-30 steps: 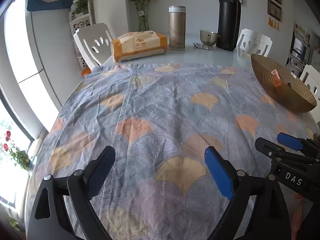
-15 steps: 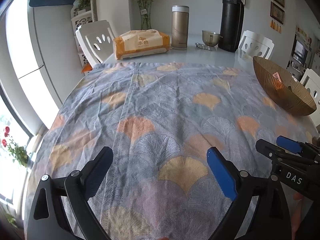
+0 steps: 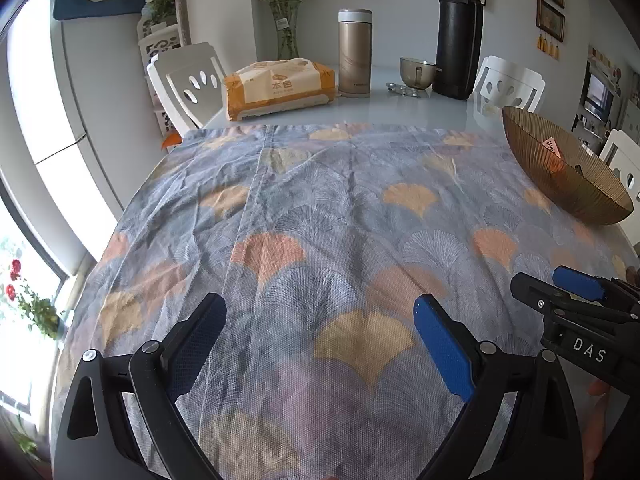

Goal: Organize rigid objects

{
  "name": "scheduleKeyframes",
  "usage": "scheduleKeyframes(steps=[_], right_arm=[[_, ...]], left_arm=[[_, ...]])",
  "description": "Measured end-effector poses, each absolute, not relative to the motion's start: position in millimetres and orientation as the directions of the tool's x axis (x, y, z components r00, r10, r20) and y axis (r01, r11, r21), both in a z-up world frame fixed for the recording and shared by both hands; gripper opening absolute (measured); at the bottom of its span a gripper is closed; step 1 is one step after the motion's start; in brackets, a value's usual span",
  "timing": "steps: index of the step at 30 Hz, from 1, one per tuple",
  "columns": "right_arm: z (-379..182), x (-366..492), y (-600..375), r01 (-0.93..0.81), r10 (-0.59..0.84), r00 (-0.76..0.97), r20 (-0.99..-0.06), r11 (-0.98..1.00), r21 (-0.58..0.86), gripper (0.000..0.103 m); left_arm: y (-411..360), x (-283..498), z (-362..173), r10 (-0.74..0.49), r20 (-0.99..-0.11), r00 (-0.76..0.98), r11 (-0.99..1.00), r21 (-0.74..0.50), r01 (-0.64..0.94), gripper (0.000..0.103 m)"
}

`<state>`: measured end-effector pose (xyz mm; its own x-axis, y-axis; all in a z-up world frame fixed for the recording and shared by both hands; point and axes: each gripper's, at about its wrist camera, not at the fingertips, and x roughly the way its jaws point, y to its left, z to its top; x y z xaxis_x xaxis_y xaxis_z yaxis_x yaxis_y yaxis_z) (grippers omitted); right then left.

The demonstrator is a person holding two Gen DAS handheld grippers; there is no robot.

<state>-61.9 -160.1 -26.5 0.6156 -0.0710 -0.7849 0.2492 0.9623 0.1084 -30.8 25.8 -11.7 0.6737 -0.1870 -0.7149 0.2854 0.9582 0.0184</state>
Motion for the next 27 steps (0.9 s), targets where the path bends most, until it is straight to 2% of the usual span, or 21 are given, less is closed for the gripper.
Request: scheduleKeyframes(steps=[18,27], right_arm=[[-26.5,-61.7,-160.5,0.246,-0.07,0.615,-0.786,0.963,0.107,0.065],[-28.1,-61.6,-162.4,0.253,-0.067,0.614,-0.786,0.96,0.116,0.07]], left_arm=[[24.2,-28.9,-14.3,-0.179,-0.727,0.663,0.956,0.03,0.291,0.095],[21.5,-29.4,-15.3,-0.173,-0.73,0.661,0.952,0.048,0.302,0.095]])
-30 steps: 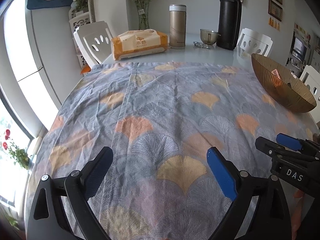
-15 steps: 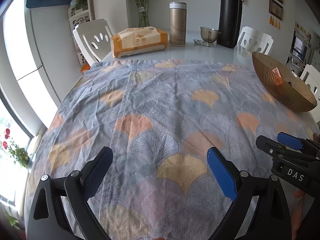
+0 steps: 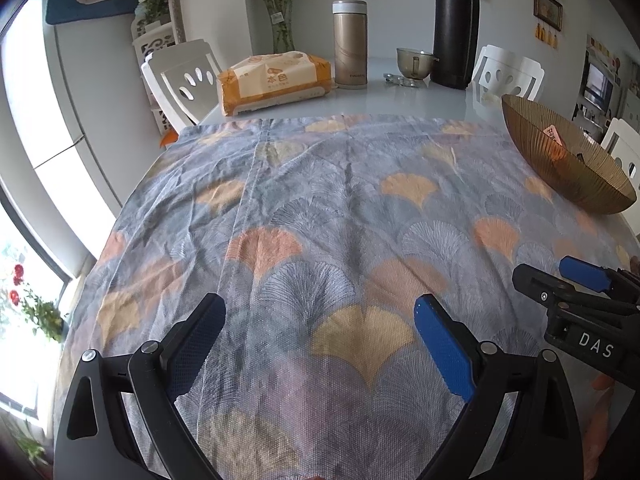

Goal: Organize rigid objects

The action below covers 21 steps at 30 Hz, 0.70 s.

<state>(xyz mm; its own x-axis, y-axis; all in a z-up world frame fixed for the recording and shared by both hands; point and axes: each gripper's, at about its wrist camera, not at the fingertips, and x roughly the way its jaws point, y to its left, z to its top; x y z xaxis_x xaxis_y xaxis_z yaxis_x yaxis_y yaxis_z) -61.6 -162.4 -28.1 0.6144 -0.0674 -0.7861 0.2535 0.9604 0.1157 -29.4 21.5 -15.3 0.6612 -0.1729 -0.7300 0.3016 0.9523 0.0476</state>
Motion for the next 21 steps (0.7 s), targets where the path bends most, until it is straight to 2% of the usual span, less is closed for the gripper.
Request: scheduleKeyframes(steps=[21], right_arm=[[-27.3,-61.0,-160.8,0.25,-0.07,0.611,-0.789,0.962,0.108,0.072]], left_arm=[[19.3,-30.2,-14.7,-0.163,-0.727,0.667,0.949,0.069,0.307,0.095]])
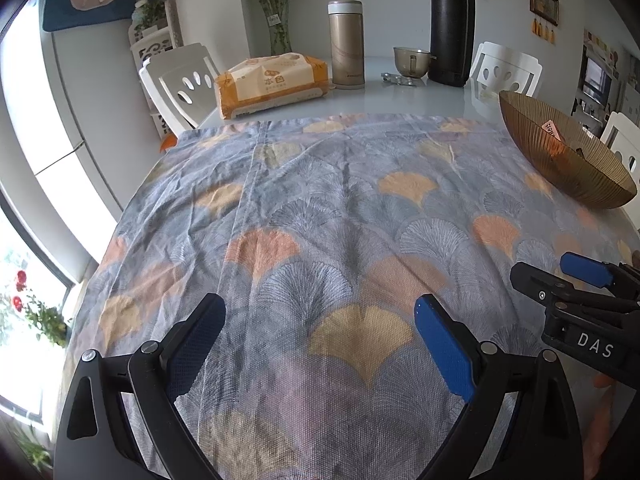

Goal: Organize rigid objects

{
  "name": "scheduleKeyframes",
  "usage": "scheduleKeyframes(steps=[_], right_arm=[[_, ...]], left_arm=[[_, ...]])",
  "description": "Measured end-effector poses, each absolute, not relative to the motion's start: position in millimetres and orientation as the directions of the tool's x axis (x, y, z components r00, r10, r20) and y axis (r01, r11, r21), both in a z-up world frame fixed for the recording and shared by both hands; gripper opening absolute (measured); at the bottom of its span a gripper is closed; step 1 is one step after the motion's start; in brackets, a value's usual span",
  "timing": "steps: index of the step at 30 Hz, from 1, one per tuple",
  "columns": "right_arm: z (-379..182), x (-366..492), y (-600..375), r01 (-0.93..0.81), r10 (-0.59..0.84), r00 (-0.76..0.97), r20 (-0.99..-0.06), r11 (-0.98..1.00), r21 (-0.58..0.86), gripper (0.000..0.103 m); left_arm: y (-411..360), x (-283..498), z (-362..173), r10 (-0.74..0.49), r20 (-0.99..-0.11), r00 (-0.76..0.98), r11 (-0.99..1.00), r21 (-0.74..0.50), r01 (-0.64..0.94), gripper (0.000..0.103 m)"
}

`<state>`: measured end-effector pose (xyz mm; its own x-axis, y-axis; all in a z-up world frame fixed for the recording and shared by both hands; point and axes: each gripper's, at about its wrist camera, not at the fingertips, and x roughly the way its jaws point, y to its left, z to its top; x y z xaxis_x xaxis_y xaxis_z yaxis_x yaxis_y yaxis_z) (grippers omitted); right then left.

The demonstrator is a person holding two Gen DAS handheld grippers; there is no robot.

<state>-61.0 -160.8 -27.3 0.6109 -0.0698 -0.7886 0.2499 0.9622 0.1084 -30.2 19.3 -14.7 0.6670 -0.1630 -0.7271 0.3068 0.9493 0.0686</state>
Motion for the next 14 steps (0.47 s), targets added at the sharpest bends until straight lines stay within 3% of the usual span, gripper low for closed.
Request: scheduleKeyframes(steps=[9,14], right_arm=[[-27.3,-60.8,-160.1,0.251,-0.071,0.611,-0.789,0.962,0.108,0.073],[-27.2,-60.5,-159.7,0.252,-0.071,0.611,-0.789,0.962,0.108,0.074]], left_arm=[[19.7,-29.5,-13.5,-0.169,-0.725,0.667,0.948,0.065,0.31,0.095],[21.8,-37.3,-7.2,-0.176,-0.678,0.714,0.949,0.077,0.307,0.095]])
